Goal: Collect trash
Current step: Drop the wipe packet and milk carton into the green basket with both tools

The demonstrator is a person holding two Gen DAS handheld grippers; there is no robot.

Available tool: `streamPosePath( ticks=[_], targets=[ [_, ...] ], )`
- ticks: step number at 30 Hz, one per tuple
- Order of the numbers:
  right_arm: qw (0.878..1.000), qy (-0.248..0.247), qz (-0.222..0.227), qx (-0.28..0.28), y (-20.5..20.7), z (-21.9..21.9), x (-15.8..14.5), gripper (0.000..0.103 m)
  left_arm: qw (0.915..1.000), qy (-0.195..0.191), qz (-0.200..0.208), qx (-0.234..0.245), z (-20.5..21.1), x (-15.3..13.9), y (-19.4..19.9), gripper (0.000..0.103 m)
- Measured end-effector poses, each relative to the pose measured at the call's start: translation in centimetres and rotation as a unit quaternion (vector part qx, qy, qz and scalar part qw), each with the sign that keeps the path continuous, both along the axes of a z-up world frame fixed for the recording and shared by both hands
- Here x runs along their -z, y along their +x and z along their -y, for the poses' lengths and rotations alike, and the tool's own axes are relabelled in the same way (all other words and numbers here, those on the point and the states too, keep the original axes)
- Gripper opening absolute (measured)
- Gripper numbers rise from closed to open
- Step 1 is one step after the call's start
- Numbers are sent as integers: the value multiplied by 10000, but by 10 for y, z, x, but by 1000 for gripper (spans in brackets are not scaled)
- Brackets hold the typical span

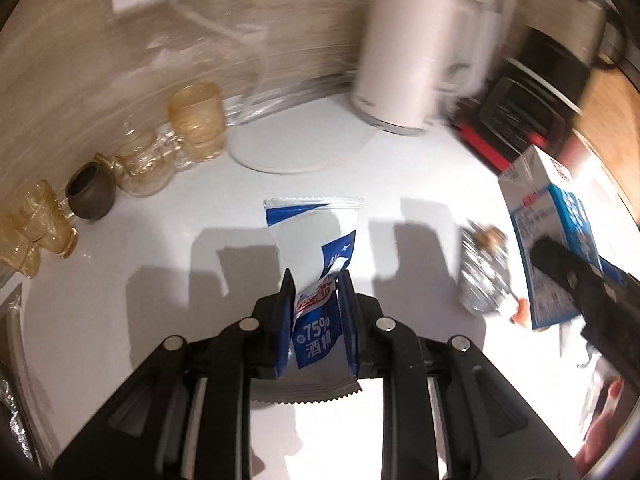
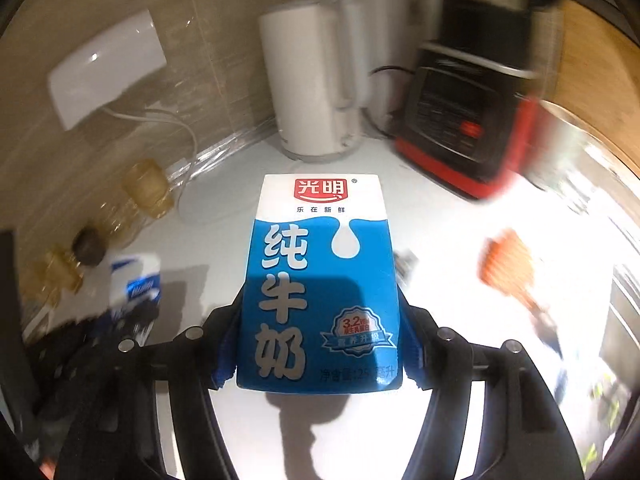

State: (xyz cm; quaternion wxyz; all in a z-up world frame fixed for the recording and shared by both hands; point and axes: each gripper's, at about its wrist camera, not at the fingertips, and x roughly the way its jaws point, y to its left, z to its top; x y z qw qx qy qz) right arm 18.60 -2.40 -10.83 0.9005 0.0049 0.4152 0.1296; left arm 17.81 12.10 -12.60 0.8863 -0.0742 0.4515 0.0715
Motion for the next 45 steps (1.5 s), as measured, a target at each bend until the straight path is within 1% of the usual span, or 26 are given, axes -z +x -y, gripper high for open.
streamPosePath(
  ticks=[6,9,13,16,20,22,26,28,30,33,36,37,39,41,45],
  targets=[
    [9994,154,61,308,-116,67,-10,65,9967,70,-17,806,53,-9,-74,21],
    [9990,164,16,423,-174,100,-6,65,9935,-45,-105,1135,79,-8,-118,21],
    [9980,142,-78,606,-249,135,10,65,9871,-192,-304,1562,110,3,-178,21],
    [9965,231,-207,775,-298,156,25,65,9791,-275,-587,1930,133,21,-220,21],
    [9948,252,-342,922,-348,176,48,65,9681,-369,-1084,2228,159,60,-263,22],
    [9942,210,-422,969,-366,183,59,65,9637,-378,-1234,2339,170,78,-279,22],
    [9920,348,-597,1055,-392,196,75,65,9552,-250,-1595,2481,192,115,-302,22],
    [9914,392,-635,1073,-401,201,79,65,9511,-131,-1801,2507,200,130,-307,27],
    [9916,398,-616,1065,-407,205,80,65,9488,-89,-1914,2513,204,136,-311,44],
    [9919,432,-577,1046,-411,212,79,65,9508,-57,-1796,2524,205,126,-317,57],
    [9927,477,-511,988,-411,214,75,65,9551,-43,-1600,2495,200,107,-318,65],
    [9932,479,-482,949,-411,213,74,65,9572,-69,-1532,2453,196,99,-318,67],
    [9943,477,-436,851,-412,210,71,65,9625,-76,-1399,2324,187,84,-313,73],
    [9953,460,-429,731,-411,205,72,65,9689,-40,-1188,2170,177,67,-310,77],
    [9968,317,-599,415,-409,188,86,67,9777,88,-812,1935,161,38,-304,85]
  ],
)
